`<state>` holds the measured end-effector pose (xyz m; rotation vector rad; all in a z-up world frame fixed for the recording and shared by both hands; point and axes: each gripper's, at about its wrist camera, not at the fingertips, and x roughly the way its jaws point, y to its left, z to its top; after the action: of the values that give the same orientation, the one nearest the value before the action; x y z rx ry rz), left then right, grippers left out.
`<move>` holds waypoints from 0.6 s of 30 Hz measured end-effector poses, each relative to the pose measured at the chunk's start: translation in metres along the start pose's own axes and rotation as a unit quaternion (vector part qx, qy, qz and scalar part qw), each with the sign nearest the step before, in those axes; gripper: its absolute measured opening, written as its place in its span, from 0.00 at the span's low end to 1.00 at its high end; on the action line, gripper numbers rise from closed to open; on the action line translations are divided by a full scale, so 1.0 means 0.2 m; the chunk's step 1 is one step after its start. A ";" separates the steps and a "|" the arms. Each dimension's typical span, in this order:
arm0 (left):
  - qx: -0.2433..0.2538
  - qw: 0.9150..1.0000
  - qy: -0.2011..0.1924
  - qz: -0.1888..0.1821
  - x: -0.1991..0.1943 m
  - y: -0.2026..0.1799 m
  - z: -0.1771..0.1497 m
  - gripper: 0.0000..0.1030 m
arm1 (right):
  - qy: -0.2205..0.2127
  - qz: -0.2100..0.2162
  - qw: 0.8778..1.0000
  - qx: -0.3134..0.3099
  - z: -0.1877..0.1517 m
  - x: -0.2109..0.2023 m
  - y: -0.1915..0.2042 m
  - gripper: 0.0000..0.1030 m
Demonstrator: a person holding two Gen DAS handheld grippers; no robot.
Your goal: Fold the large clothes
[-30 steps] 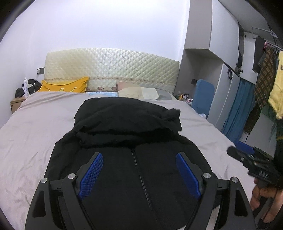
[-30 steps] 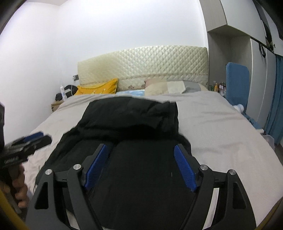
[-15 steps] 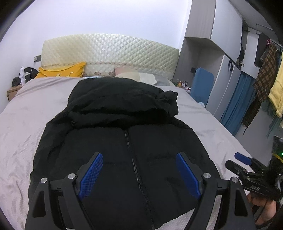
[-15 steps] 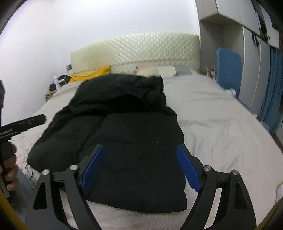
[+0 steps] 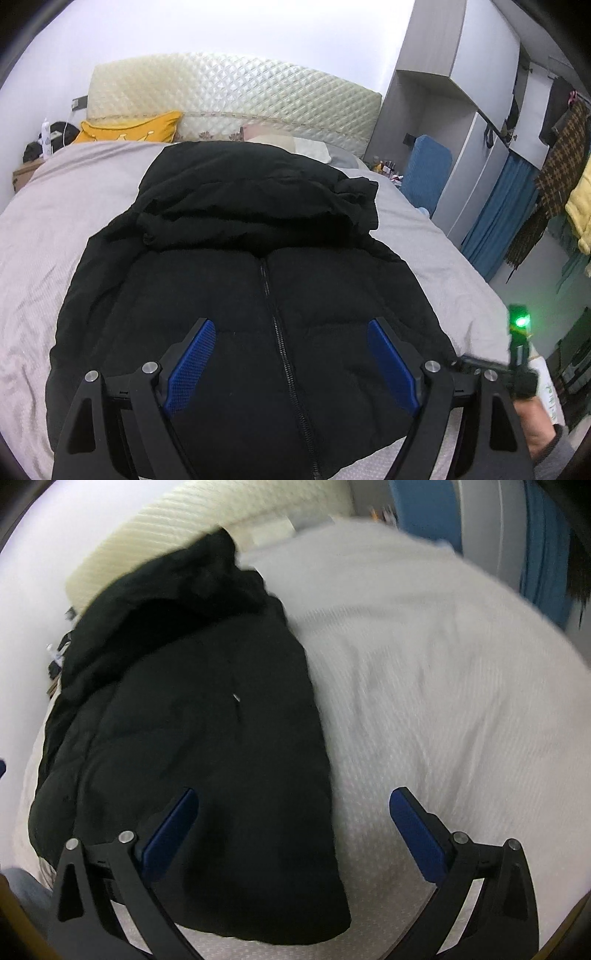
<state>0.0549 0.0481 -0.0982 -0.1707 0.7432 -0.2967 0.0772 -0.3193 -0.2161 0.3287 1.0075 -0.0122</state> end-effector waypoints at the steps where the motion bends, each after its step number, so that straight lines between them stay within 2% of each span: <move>1: -0.003 1.000 0.001 -0.001 0.00 0.00 0.00 0.82 | 0.020 0.002 1.000 0.011 -0.01 0.04 -0.02 1.00; 3: -0.010 1.000 0.002 -0.005 0.00 0.02 0.00 0.82 | 0.046 0.019 0.998 0.033 -0.03 0.11 -0.05 1.00; 5: -0.015 1.000 0.004 -0.009 0.00 0.03 0.00 0.82 | 0.069 0.060 0.994 0.063 -0.05 0.16 -0.09 1.00; 8: -0.022 1.000 0.005 -0.012 -0.01 0.04 0.00 0.82 | 0.069 0.085 0.992 0.061 -0.05 0.15 -0.07 0.99; 11: -0.026 1.000 0.005 -0.016 -0.01 0.04 0.01 0.82 | 0.064 0.142 0.987 0.049 -0.06 0.12 0.00 0.92; 12: -0.027 0.999 0.005 -0.015 -0.01 0.04 0.01 0.82 | 0.055 0.147 0.987 0.037 -0.07 0.08 0.03 0.86; 13: -0.028 0.999 0.005 -0.015 -0.01 0.05 0.01 0.82 | 0.047 0.151 0.987 0.027 -0.07 0.06 0.06 0.75; 16: -0.032 0.999 0.005 -0.016 -0.02 0.05 0.01 0.82 | 0.031 0.166 0.986 0.017 -0.08 0.01 0.07 0.55; 18: -0.035 0.999 0.004 -0.016 -0.01 0.06 0.01 0.82 | 0.034 0.153 0.987 0.018 -0.09 0.03 0.06 0.49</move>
<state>0.0566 0.0606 -0.0982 -0.2470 0.7601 -0.3017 0.0676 -0.3030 -0.2267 0.5171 1.0163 0.2615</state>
